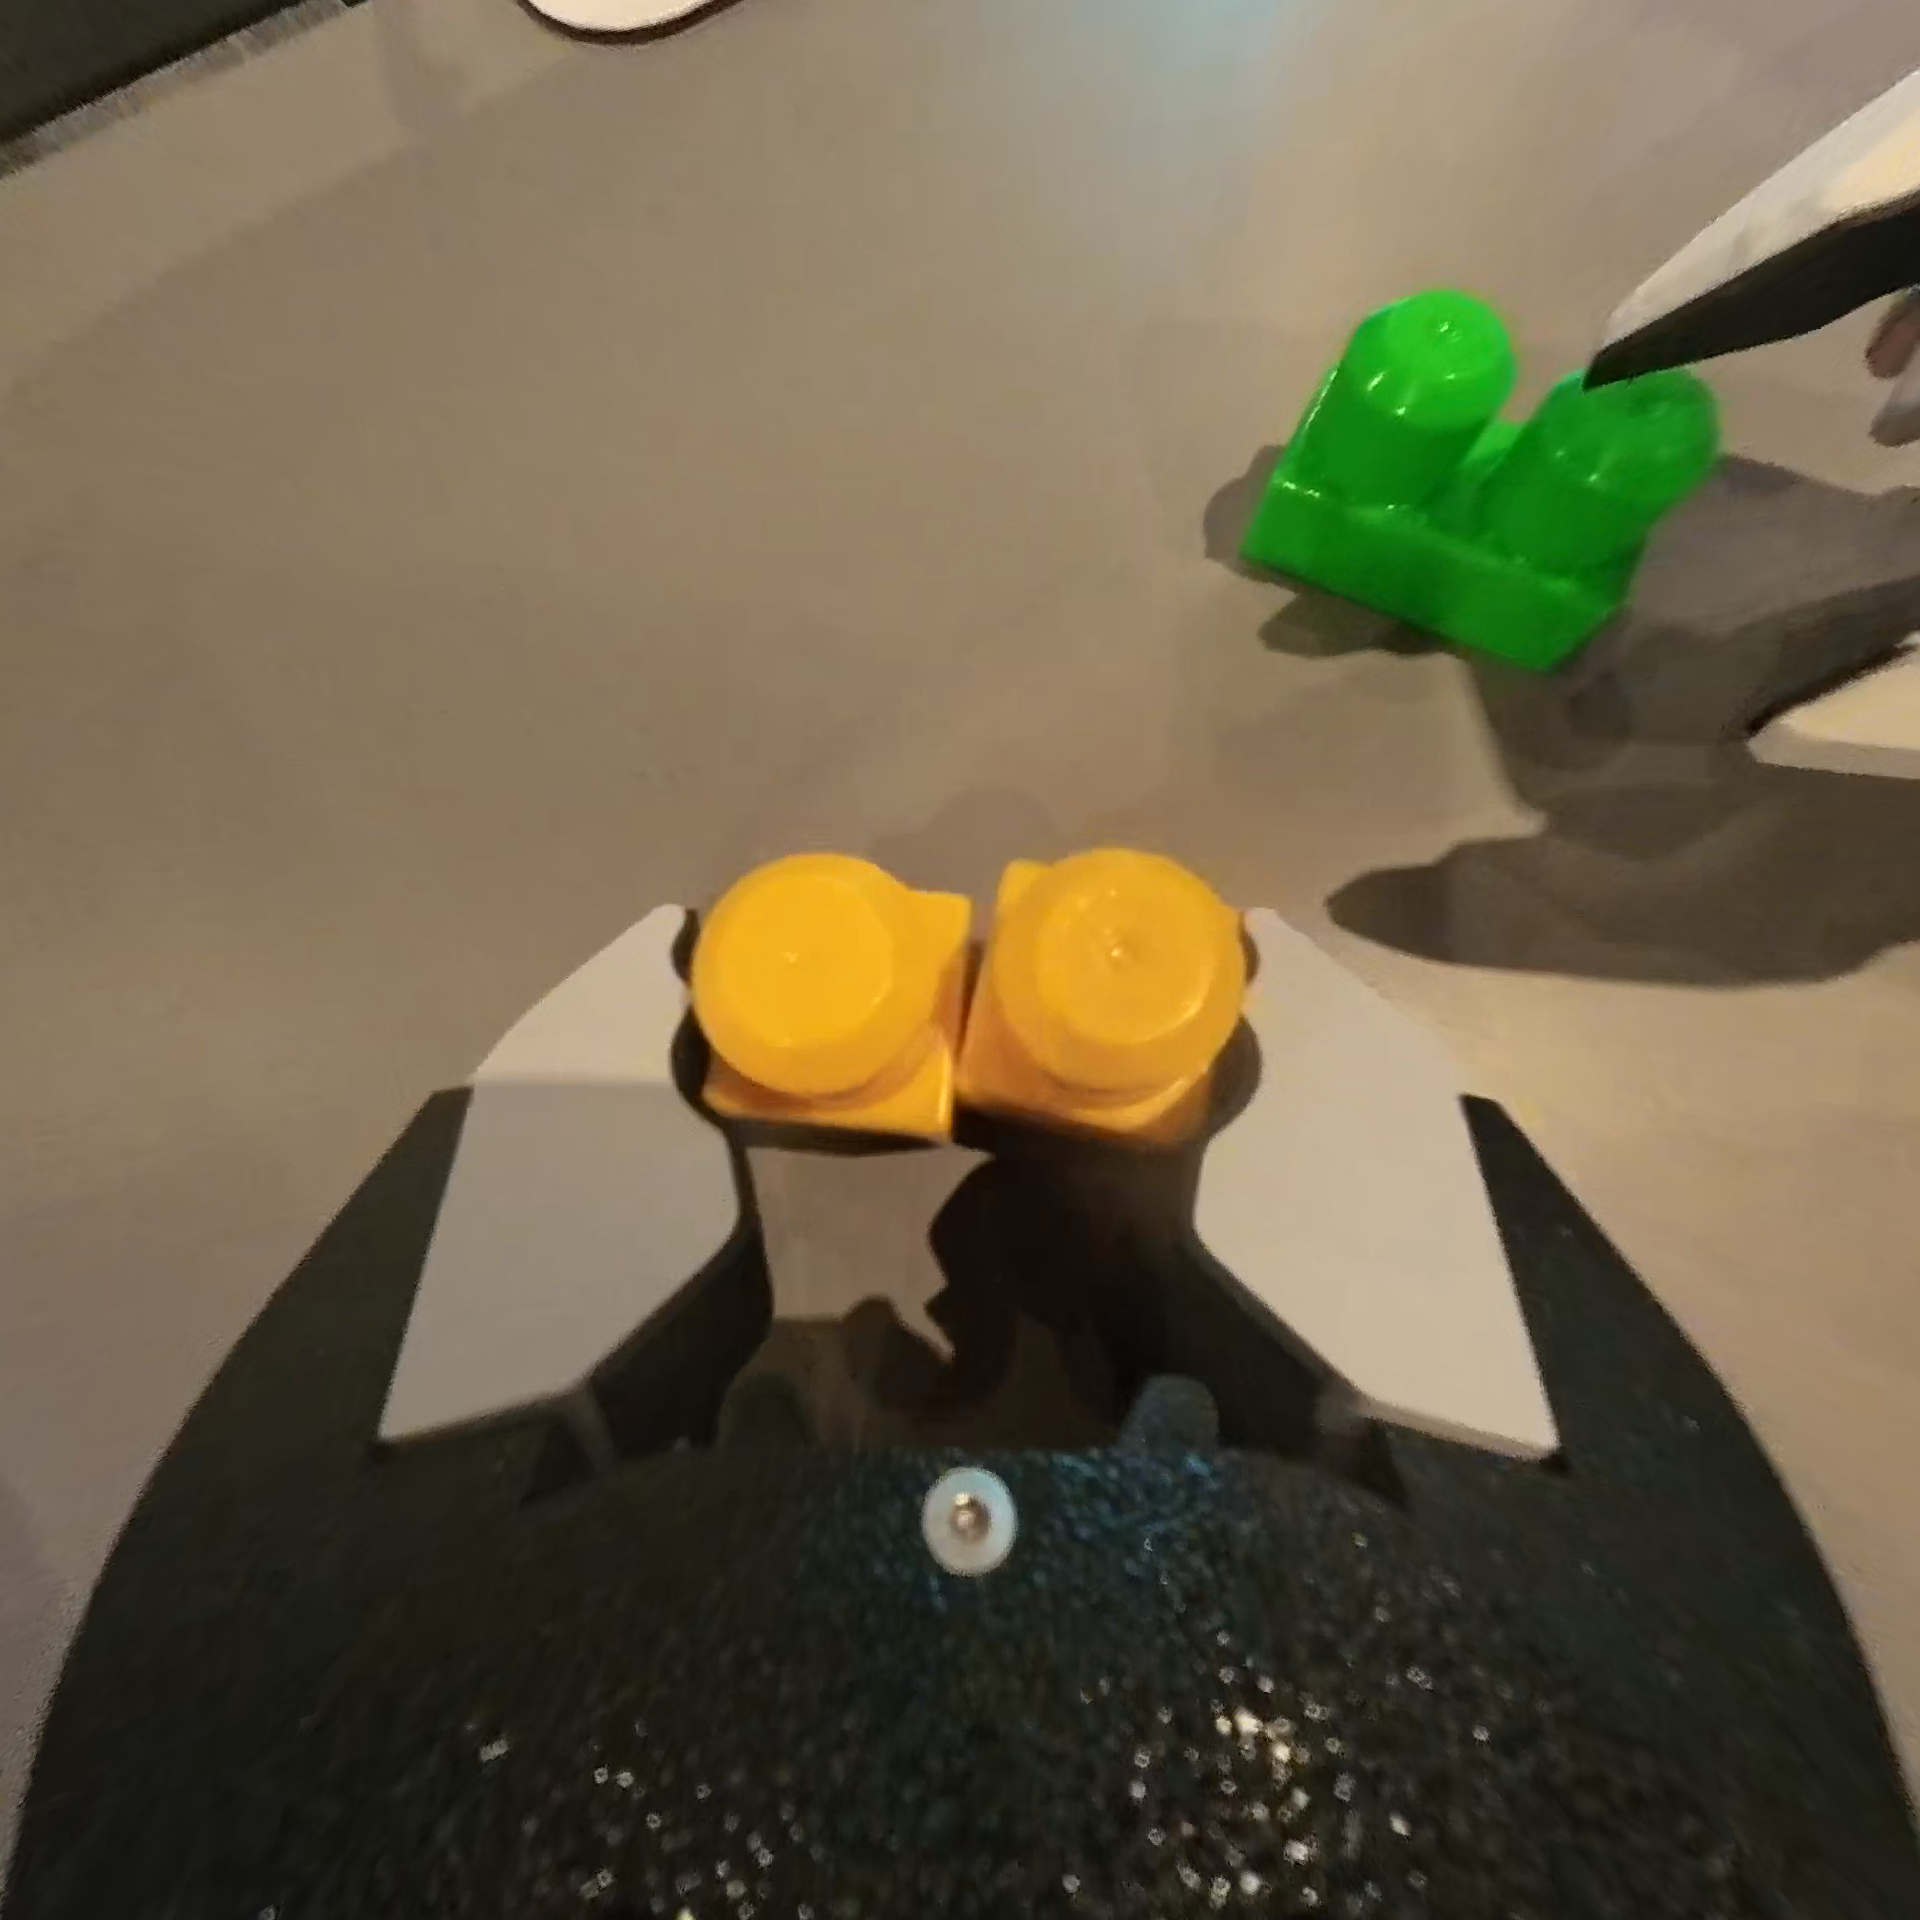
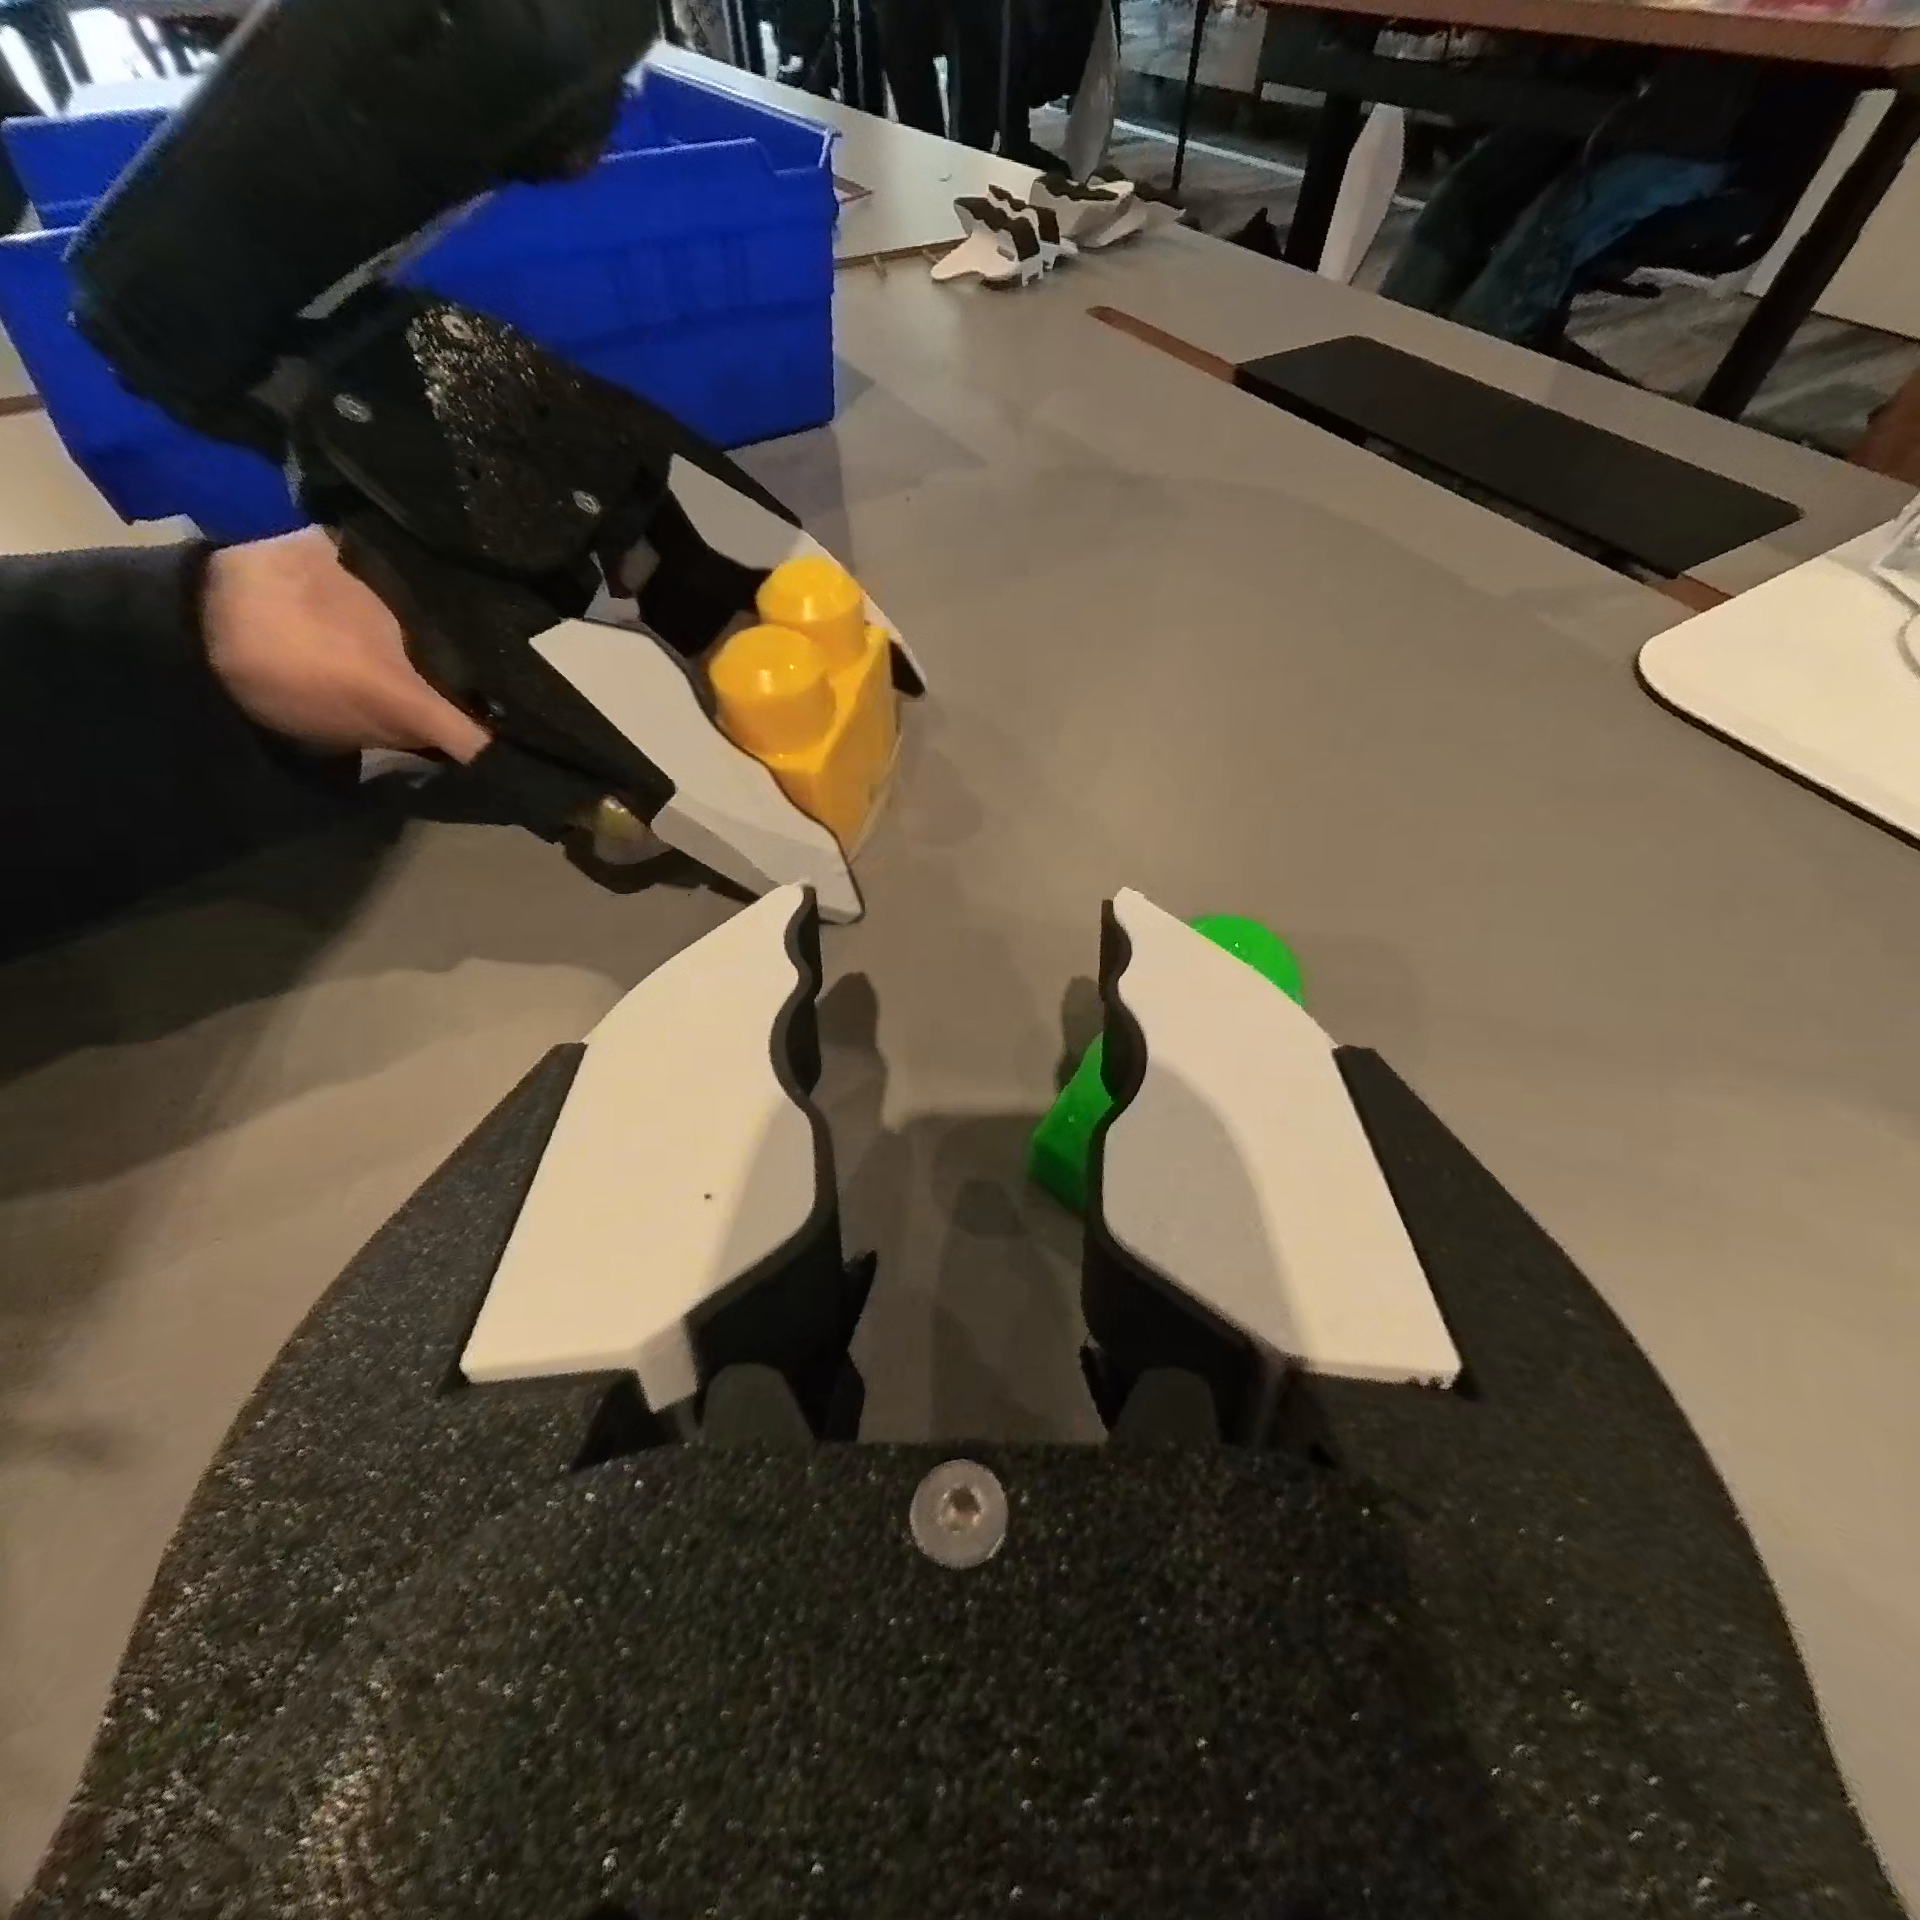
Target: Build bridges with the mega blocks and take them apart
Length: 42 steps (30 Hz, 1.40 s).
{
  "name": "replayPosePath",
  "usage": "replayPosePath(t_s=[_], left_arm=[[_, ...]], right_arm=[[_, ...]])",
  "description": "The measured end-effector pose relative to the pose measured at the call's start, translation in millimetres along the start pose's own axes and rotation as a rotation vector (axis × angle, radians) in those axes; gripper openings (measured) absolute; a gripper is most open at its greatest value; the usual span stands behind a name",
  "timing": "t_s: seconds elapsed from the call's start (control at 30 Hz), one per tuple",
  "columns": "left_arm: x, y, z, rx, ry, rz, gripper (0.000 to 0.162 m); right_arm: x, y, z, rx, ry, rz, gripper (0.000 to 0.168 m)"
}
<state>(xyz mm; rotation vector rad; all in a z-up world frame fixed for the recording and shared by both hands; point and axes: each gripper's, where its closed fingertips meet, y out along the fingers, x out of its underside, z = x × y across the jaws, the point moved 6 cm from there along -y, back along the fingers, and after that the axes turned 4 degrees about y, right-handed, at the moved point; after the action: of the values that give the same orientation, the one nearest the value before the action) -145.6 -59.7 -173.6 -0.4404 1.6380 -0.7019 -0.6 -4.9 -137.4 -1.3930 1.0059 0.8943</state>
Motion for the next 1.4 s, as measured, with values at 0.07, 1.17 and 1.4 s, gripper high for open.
replayPosePath(t_s=[0.07,1.17,1.4], left_arm=[[0,0,1,0.008,0.006,0.001,0.090],[-31,13,31,0.123,0.042,0.080,0.089],[-49,35,52,0.131,0.095,0.043,0.089]], right_arm=[[1,0,0,-0.002,0.003,-0.003,0.051],[-29,-20,21,0.283,0.074,0.006,0.033],[-39,-7,6,0.143,0.091,-0.055,0.032]])
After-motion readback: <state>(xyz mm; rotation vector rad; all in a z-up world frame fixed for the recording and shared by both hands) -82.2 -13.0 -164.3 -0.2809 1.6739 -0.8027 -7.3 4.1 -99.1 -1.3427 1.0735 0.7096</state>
